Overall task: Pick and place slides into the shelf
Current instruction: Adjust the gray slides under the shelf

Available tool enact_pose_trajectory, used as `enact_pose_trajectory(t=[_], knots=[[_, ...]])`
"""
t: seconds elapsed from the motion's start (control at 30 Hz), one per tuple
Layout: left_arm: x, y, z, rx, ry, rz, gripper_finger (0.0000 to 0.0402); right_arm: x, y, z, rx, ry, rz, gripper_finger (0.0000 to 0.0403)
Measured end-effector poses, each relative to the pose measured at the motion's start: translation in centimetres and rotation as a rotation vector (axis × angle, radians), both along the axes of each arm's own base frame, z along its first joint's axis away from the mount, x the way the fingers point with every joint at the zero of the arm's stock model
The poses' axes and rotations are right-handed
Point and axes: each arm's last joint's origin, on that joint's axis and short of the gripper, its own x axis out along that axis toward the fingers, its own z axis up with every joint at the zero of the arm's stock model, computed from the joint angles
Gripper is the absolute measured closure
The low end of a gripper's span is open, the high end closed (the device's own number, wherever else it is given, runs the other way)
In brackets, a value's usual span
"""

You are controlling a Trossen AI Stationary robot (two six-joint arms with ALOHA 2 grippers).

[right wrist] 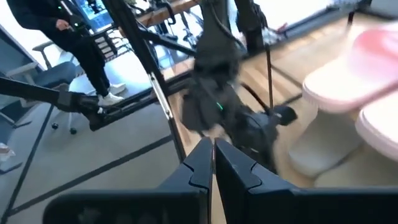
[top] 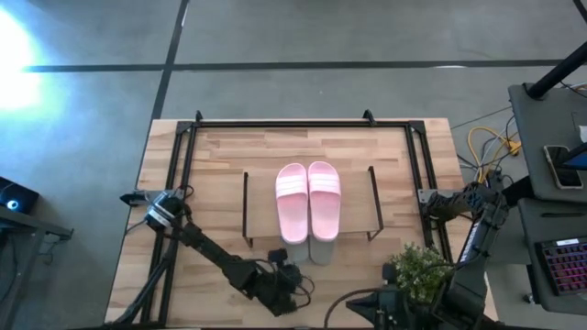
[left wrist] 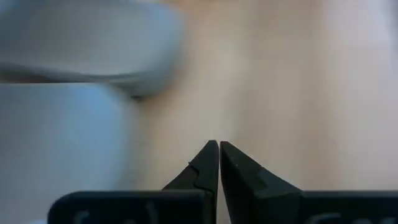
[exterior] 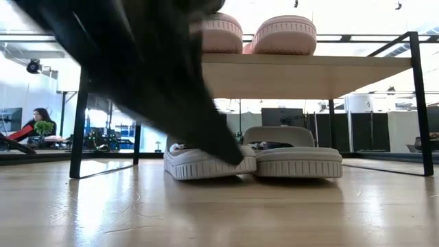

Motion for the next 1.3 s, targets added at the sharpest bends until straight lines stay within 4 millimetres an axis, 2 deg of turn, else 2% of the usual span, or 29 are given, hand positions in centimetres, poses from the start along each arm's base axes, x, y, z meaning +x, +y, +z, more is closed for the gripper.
enact_pose_trajectory(t=[0.13, 0.23, 0.33, 0.47, 0.57, 0.73, 0.83, 1.1, 1.3], knots=[[-0.5, -3.6, 2.9, -0.183, -0.058, -0.159, 0.0401, -0.2, -0.6, -1.3, 0.069, 0.104, -0.026, 0.0392], [-1.5, -6.3, 5.2, -0.286, -0.119, -0.189, 0.0401, 0.4, -1.4, -2.9, 0.11, 0.214, -0.038, 0.0392], [-3.0, -8.5, 6.7, -0.351, -0.17, -0.163, 0.0401, 1.3, -1.9, -5.1, 0.064, 0.297, -0.021, 0.0392], [-5.8, -10.7, 7.6, -0.406, -0.234, -0.062, 0.0401, 2.2, -2.1, -9.0, -0.039, 0.384, -0.019, 0.0392], [-8.1, -11.9, 7.2, -0.444, -0.277, 0.036, 0.0401, 2.7, -2.4, -11.9, -0.038, 0.449, -0.036, 0.0392], [-10.8, -12.8, 6.0, -0.532, -0.333, 0.18, 0.0401, 4.1, -2.6, -16.1, 0.067, 0.511, 0.013, 0.0392], [-11.5, -12.9, 5.6, -0.543, -0.369, 0.234, 0.0401, 5.4, -3.0, -17.8, 0.1, 0.498, 0.044, 0.0392], [-11.7, -12.3, 4.8, -0.531, -0.346, 0.28, 0.0401, 8.4, -5.5, -20.7, 0.008, 0.515, -0.037, 0.0392], [-11.8, -12.3, 4.7, -0.527, -0.344, 0.279, 0.0401, 8.9, -6.5, -21.2, -0.058, 0.478, -0.103, 0.0392]])
